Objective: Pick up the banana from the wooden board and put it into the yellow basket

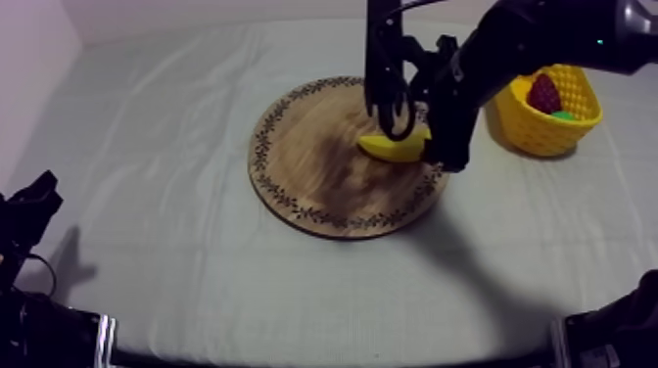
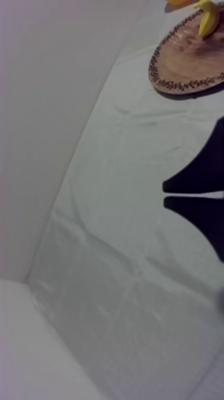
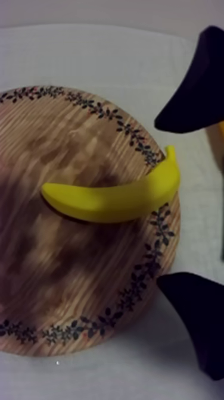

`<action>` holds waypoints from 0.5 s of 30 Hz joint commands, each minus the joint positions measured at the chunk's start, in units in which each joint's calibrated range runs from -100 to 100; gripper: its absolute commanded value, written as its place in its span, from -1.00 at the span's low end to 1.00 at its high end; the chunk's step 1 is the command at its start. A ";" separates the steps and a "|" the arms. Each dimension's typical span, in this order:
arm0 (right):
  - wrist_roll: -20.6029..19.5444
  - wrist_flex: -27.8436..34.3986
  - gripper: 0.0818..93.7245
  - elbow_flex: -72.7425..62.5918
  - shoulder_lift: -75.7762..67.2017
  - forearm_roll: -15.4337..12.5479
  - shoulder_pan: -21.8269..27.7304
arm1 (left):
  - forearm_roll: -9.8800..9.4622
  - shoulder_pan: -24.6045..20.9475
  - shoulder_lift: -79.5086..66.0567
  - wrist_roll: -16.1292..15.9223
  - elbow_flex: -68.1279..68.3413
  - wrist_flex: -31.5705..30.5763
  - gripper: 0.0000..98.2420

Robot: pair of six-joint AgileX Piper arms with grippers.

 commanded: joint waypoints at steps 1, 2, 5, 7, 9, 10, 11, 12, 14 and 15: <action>-0.15 0.10 0.68 -0.29 1.58 0.22 0.12 | 0.02 0.00 0.00 -0.01 0.00 -0.04 -1.00; -0.30 -0.16 0.68 -0.46 2.32 0.37 0.17 | 0.02 0.00 0.00 -0.01 0.00 -0.04 -1.00; -0.82 -0.89 0.68 -1.04 4.81 0.84 0.34 | 0.02 0.00 0.00 -0.01 0.00 -0.04 -1.00; -1.21 -1.33 0.67 -1.74 6.67 1.12 0.53 | 0.02 0.00 0.00 -0.01 0.00 -0.04 -1.00; -1.58 -1.71 0.67 -2.50 8.41 1.37 0.79 | 0.02 0.00 0.00 -0.01 0.00 -0.04 -1.00; -1.69 -1.84 0.67 -2.91 9.16 1.42 0.92 | 0.02 0.00 0.00 -0.01 0.00 -0.04 -1.00; -1.78 -1.93 0.66 -3.26 9.82 1.45 1.03 | 0.02 0.00 0.00 -0.01 0.00 -0.04 -1.00; -1.84 -2.00 0.66 -3.54 10.40 1.49 1.13 | 0.02 0.00 0.00 -0.01 0.00 -0.04 -1.00; -2.09 -2.23 0.65 -3.94 11.51 1.71 1.25 | 0.02 0.00 0.00 -0.01 0.00 -0.04 -1.00; -2.36 -2.39 0.65 -4.05 12.07 1.95 1.24 | 0.02 0.00 0.00 -0.01 0.00 -0.04 -1.00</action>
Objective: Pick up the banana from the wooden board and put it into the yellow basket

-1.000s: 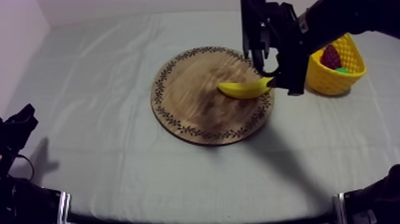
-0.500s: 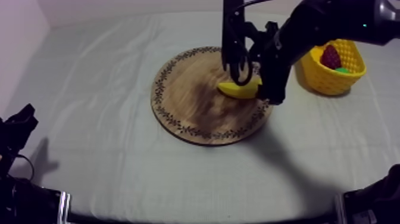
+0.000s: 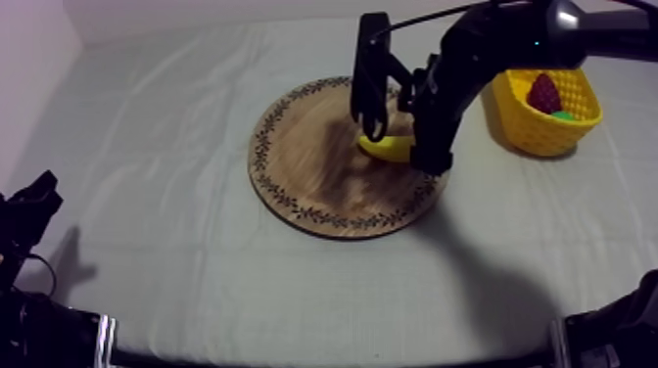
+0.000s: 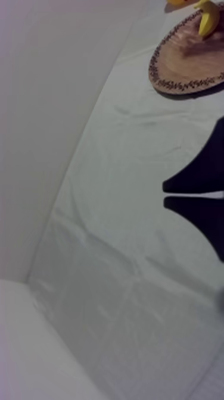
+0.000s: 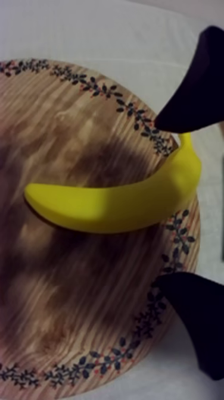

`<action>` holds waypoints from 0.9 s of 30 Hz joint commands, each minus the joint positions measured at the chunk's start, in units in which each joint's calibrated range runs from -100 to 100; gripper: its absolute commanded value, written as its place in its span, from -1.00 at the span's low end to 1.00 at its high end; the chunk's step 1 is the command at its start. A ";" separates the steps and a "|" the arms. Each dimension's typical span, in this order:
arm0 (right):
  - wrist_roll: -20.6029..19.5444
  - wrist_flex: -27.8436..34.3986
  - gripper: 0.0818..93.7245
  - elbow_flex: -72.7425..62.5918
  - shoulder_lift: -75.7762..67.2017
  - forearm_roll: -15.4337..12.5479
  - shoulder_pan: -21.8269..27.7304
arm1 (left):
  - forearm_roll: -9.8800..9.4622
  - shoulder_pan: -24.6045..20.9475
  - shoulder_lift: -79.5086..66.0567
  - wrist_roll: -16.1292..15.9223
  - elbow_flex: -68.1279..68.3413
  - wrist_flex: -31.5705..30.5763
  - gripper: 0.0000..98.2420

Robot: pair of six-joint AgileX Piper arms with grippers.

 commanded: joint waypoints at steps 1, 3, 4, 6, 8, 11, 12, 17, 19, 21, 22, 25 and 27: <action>-0.56 -0.31 0.65 -0.02 1.06 0.47 -0.06 | 0.02 0.00 0.00 -0.01 0.00 -0.04 -1.00; -1.19 -0.79 0.64 0.11 2.06 1.04 -0.21 | 0.02 0.00 0.00 -0.01 0.00 -0.04 -1.00; -1.44 -0.96 0.63 0.13 2.52 1.23 -0.32 | 0.02 0.00 0.00 -0.01 0.00 -0.04 -1.00; -1.72 -1.16 0.59 -0.01 3.35 1.39 -0.51 | 0.02 0.00 0.00 -0.01 0.00 -0.04 -1.00; -1.78 -1.25 0.51 -0.33 4.06 1.33 -0.66 | 0.02 0.00 0.00 -0.01 0.00 -0.04 -1.00; -1.37 -0.68 0.31 -1.56 5.19 0.73 -0.75 | 0.02 0.00 0.00 -0.01 0.00 -0.04 -1.00; -1.27 -0.37 0.24 -2.21 5.66 0.55 -0.74 | 0.02 0.00 0.00 -0.01 0.00 -0.04 -1.00; 0.58 3.96 -0.11 -8.54 10.09 -1.50 -0.23 | 0.02 0.00 0.00 -0.01 0.00 -0.04 -1.00; 0.86 5.43 -0.21 -11.19 12.19 -1.92 0.01 | 0.02 0.00 0.00 -0.01 0.00 -0.04 -1.00; 0.89 6.29 -0.30 -13.09 13.87 -2.03 0.19 | 0.02 0.00 0.00 -0.01 0.00 -0.04 -1.00; 0.87 6.56 -0.33 -13.72 14.49 -2.06 0.26 | 0.02 0.00 0.00 -0.01 0.00 -0.04 -1.00; 0.72 7.03 -0.40 -14.91 15.65 -2.04 0.37 | 0.02 0.00 0.00 -0.01 0.00 -0.04 -1.00; 0.44 7.16 -0.42 -15.48 16.01 -1.91 0.48 | 0.02 0.00 0.00 -0.01 0.00 -0.04 -1.00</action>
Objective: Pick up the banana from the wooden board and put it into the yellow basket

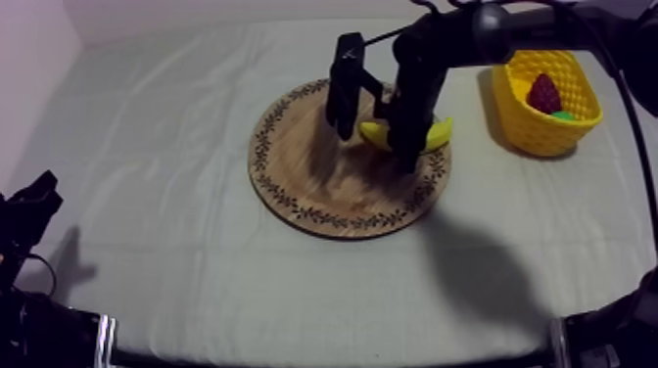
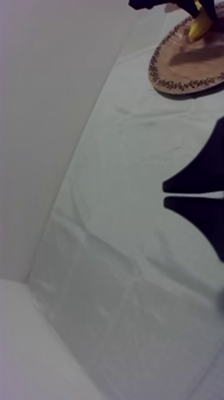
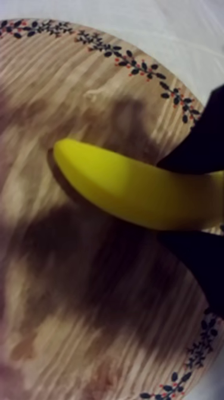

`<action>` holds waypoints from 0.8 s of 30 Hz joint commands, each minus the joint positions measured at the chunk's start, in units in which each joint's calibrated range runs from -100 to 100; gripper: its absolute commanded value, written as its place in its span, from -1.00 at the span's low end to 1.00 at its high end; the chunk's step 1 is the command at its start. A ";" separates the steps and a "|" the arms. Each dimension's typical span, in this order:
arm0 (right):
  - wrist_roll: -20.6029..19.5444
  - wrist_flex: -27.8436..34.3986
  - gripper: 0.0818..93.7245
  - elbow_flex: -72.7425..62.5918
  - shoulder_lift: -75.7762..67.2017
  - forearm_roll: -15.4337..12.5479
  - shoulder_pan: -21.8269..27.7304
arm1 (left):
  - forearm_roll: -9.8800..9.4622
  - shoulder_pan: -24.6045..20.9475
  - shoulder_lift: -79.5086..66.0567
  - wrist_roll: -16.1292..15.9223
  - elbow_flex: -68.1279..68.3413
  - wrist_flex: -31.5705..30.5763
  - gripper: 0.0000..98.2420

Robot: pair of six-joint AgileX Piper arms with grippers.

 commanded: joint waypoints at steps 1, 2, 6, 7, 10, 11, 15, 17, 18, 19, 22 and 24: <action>-0.18 0.03 -0.43 -0.33 0.00 0.10 0.18 | 0.02 0.00 0.00 -0.01 0.00 -0.04 -1.00; -0.23 0.09 -0.43 -0.53 -0.20 0.12 0.34 | 0.02 0.00 0.00 -0.01 0.00 -0.04 -1.00; 0.76 1.31 -0.47 -1.26 -3.30 -0.60 1.61 | 0.02 0.00 0.00 -0.01 0.00 -0.04 -1.00; 1.29 1.83 -0.48 -1.42 -4.58 -0.89 2.10 | 0.02 0.00 0.00 -0.01 0.00 -0.04 -1.00; 3.07 3.59 -0.49 -1.73 -9.09 -1.54 3.88 | 0.02 0.00 0.00 -0.01 0.00 -0.04 -1.00; 3.67 4.20 -0.49 -1.81 -10.74 -1.69 4.56 | 0.02 0.00 0.00 -0.01 0.00 -0.04 -1.00; 6.34 6.21 -0.47 -1.82 -18.06 -2.11 7.55 | 0.02 0.00 0.00 -0.01 0.00 -0.04 -1.00; 7.80 7.16 -0.46 -1.88 -21.92 -2.33 9.22 | 0.02 0.00 0.00 -0.01 0.00 -0.04 -1.00; 8.60 7.74 -0.46 -2.08 -23.80 -2.55 10.11 | 0.02 0.00 0.00 -0.01 0.00 -0.04 -1.00; 9.43 8.31 -0.45 -2.32 -25.62 -2.79 11.04 | 0.02 0.00 0.00 -0.01 0.00 -0.04 -1.00; 11.79 9.65 -0.44 -2.83 -30.28 -3.50 13.80 | 0.02 0.00 0.00 -0.01 0.00 -0.04 -1.00; 13.05 10.41 -0.44 -3.44 -32.03 -3.94 15.64 | 0.02 0.00 0.00 -0.01 0.00 -0.04 -1.00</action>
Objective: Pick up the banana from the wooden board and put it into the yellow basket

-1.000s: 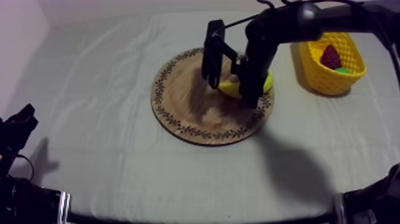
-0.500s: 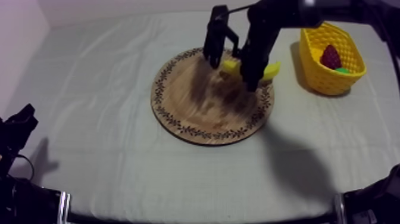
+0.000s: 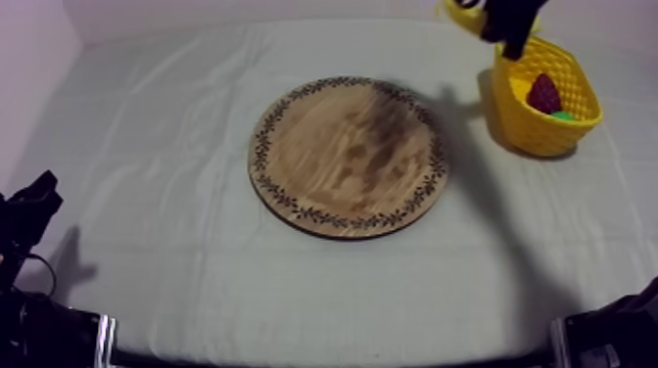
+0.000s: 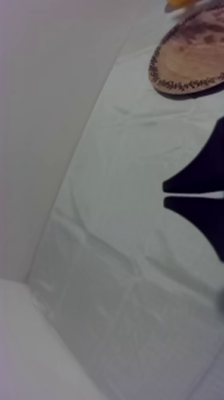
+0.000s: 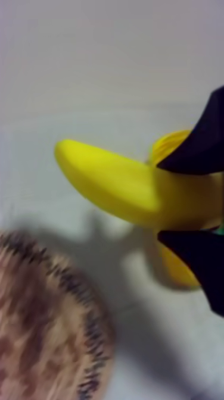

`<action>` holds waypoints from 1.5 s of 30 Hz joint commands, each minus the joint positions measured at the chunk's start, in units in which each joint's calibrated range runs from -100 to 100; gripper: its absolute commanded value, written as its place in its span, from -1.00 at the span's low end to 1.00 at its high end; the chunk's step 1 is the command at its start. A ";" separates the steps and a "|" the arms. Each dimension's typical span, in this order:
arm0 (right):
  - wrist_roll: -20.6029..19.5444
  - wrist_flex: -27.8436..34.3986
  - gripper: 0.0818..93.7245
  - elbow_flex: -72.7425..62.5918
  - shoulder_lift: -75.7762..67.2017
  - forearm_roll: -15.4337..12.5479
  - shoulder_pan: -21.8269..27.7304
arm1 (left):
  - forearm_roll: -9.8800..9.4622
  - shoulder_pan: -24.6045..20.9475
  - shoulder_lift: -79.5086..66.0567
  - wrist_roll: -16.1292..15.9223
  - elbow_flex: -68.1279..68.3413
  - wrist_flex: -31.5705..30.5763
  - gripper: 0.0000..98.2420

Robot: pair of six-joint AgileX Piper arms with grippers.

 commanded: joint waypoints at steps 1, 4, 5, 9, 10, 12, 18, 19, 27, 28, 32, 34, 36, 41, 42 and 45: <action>2.01 -0.35 -0.43 -0.43 -3.21 -0.44 2.86 | 0.02 0.00 0.00 -0.01 0.00 -0.04 -1.00; 3.13 -0.65 -0.42 -0.37 -4.01 -0.68 5.17 | 0.02 0.00 0.00 -0.01 0.00 -0.04 -1.00; 3.41 -0.89 -0.42 -0.16 -4.10 -0.73 5.82 | 0.02 0.00 0.00 -0.01 0.00 -0.04 -1.00; 4.20 -1.94 -0.42 0.96 -4.01 -1.01 7.74 | 0.02 0.00 0.00 -0.01 0.00 -0.04 -1.00; 4.32 -2.27 -0.42 1.27 -3.85 -1.07 8.10 | 0.02 0.00 0.00 -0.01 0.00 -0.04 -1.00; 4.47 -2.95 -0.42 1.94 -3.39 -1.14 8.65 | 0.02 0.00 0.00 -0.01 0.00 -0.04 -1.00; 4.11 -5.66 -0.42 3.99 -0.79 -0.79 9.53 | 0.02 0.00 0.00 -0.01 0.00 -0.04 -1.00; 3.92 -6.13 -0.42 4.22 -0.09 -0.69 9.63 | 0.02 0.00 0.00 -0.01 0.00 -0.04 -1.00; 2.46 -9.06 -0.42 4.97 7.47 -0.19 10.01 | 0.02 0.00 0.00 -0.01 0.00 -0.04 -1.00; 2.14 -9.41 -0.43 4.98 8.49 0.00 10.01 | 0.02 0.00 0.00 -0.01 0.00 -0.04 -1.00; 1.32 -11.15 -0.43 5.94 11.33 0.56 10.29 | 0.02 0.00 0.00 -0.01 0.00 -0.04 -1.00; 1.35 -12.07 -0.43 6.88 11.99 0.59 10.77 | 0.02 0.00 0.00 -0.01 0.00 -0.04 -1.00; 1.32 -13.21 -0.43 8.07 12.35 0.76 11.27 | 0.02 0.00 0.00 -0.01 0.00 -0.04 -1.00; 1.09 -15.01 -0.28 9.68 13.03 0.99 11.92 | 0.02 0.00 0.00 -0.01 0.00 -0.04 -1.00; 1.02 -15.44 -0.17 10.07 13.05 1.06 11.97 | 0.02 0.00 0.00 -0.01 0.00 -0.04 -1.00; 0.68 -17.47 0.17 11.75 12.54 1.22 12.04 | 0.02 0.00 0.00 -0.01 0.00 -0.04 -1.00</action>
